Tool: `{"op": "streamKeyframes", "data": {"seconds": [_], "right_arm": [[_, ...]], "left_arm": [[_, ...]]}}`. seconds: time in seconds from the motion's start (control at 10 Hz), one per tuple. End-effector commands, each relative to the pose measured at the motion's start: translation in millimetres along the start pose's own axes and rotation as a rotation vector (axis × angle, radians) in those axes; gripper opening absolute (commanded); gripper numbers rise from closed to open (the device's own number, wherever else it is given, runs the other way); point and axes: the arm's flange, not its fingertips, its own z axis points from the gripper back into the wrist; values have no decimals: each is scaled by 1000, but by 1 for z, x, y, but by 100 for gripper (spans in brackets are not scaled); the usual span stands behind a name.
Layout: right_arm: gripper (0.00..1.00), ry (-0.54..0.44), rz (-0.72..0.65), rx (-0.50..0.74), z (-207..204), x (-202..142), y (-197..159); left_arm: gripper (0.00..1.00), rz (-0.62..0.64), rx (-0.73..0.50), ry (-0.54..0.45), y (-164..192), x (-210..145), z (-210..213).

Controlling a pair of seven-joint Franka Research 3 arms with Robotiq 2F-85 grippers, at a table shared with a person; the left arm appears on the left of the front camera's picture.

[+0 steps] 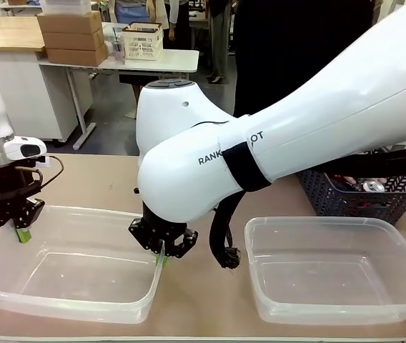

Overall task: Sort the waste into each basket.
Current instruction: Pick up the Organizing box on the left side of the table and lift it.

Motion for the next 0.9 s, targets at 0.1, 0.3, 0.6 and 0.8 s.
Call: {"op": "streamKeyframes", "data": {"seconds": [0.1,0.3,0.6,0.8], "right_arm": [[0,36,12,-20,31,11,-20],[0,46,77,-113,95,33,-45],[0,46,89,-187,165,54,-81],[0,36,78,-145,167,47,-78]], "left_arm": [[0,77,-73,-35,-23,-49,1],[0,28,-174,-8,-55,-31,56],[0,-26,-168,-93,-106,18,139],[0,-44,-151,-81,-105,-9,117]]}}
